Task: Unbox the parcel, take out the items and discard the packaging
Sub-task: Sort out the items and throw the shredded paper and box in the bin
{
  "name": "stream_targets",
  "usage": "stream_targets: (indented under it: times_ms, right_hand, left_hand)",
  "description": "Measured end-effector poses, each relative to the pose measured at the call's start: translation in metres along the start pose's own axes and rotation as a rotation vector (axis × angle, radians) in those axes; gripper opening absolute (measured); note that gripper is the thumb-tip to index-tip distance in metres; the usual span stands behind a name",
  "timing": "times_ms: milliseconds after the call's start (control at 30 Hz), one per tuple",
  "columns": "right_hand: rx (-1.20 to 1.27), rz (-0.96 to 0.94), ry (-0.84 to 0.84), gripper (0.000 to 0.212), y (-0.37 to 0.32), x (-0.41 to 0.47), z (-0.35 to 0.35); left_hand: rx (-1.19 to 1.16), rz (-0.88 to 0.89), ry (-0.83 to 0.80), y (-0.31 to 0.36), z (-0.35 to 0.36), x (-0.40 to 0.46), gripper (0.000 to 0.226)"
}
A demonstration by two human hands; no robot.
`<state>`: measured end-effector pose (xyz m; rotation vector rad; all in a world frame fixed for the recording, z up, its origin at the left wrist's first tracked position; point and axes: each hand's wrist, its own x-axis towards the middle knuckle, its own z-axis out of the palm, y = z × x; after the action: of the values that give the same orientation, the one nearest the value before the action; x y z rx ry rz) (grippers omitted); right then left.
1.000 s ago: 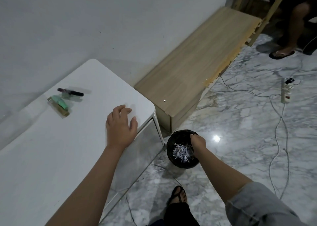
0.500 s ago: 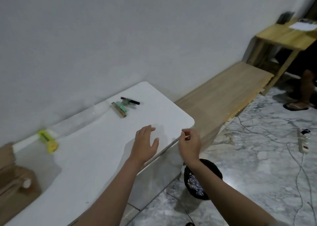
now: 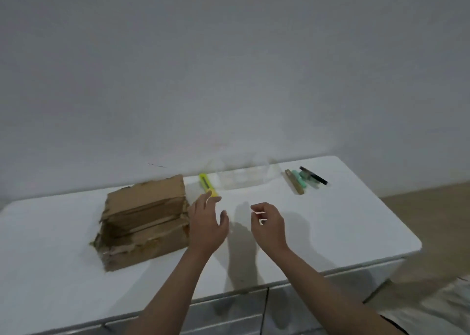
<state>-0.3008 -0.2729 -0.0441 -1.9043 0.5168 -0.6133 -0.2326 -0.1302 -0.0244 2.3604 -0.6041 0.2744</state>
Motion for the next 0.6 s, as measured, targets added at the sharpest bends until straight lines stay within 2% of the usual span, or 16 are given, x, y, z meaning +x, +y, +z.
stream_targets:
  times_ms: [167, 267, 367, 500, 600]
  right_hand:
    - [0.137, -0.018, -0.232, 0.015, -0.029, 0.018, 0.067]
    - [0.168, 0.022, -0.396, 0.018, -0.038, 0.030, 0.105]
    - [0.199, 0.085, -0.499, 0.028, -0.050, 0.041, 0.133]
    - [0.327, 0.234, -0.623, 0.041, -0.068, 0.054, 0.156]
    - [0.502, 0.310, -0.594, 0.048, -0.071, 0.057, 0.165]
  left_hand:
    - [0.148, -0.267, 0.229, -0.056, -0.053, 0.008, 0.042]
    - [0.177, -0.565, 0.331, -0.088, -0.081, 0.005, 0.042]
    - [0.165, -0.814, 0.351, -0.113, -0.102, 0.000, 0.055]
    - [-0.032, -0.891, 0.292, -0.134, -0.110, -0.006, 0.065]
    - [-0.151, -0.867, 0.355, -0.131, -0.108, -0.011, 0.061]
